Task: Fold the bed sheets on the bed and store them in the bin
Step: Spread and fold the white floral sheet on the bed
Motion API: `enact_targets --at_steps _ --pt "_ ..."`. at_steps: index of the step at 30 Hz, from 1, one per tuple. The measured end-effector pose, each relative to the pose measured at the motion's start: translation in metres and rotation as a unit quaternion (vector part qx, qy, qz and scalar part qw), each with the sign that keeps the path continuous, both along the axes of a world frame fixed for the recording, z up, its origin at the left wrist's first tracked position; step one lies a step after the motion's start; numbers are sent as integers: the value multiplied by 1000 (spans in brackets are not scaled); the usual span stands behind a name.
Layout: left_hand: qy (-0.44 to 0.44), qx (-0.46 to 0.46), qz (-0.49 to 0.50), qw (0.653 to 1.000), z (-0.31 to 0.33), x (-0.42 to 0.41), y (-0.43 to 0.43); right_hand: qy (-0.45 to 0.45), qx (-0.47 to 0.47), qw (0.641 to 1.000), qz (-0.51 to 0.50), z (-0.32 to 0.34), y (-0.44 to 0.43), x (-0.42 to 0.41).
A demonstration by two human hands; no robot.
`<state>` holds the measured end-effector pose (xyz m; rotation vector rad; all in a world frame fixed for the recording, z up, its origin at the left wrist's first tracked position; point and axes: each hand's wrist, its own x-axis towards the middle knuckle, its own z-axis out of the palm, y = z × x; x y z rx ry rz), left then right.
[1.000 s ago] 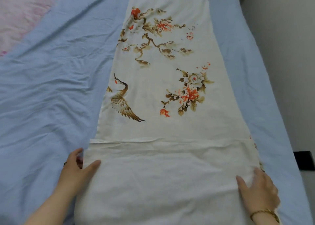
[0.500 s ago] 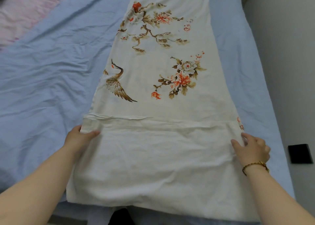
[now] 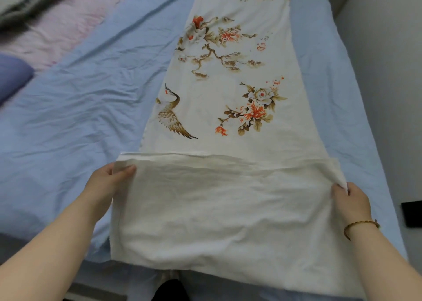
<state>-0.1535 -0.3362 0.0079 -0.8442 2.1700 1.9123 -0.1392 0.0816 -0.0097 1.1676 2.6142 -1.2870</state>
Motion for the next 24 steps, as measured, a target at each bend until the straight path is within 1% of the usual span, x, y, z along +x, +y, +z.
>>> enact_targets --at_steps 3,6,8,10,12,15,17,18,20,21,22,23,24 --pt "14 60 -11 998 24 31 -7 55 -36 997 -50 16 11 28" --pt "14 79 5 997 48 75 -17 74 -123 985 -91 32 17 69" --pt "10 66 9 998 60 104 -24 81 -178 976 -98 48 17 95" --pt "11 53 20 998 69 138 -30 98 -206 970 -90 67 14 122" --pt "22 36 22 999 74 175 -35 102 -199 970 -96 89 8 154" --pt "27 2 7 1000 82 223 -41 143 -200 959 -141 98 10 215" --pt "-2 -35 -14 999 80 253 -49 100 -172 972 -127 95 11 260" --pt "-28 -48 -31 998 79 272 -52 76 -175 971 -141 93 4 282" --pt "-72 -56 -83 992 67 308 -60 41 -182 976 -117 80 -6 329" --pt "-89 -68 -121 986 63 323 -63 3 -187 979 -84 79 -13 346" --pt "-99 -79 -149 981 59 333 -66 -19 -165 985 -49 80 -22 359" --pt "-96 -94 -165 977 58 349 -68 -32 -151 987 -42 86 -27 377" --pt "-76 -97 -160 979 61 347 -69 -15 -149 988 -43 92 -30 378"
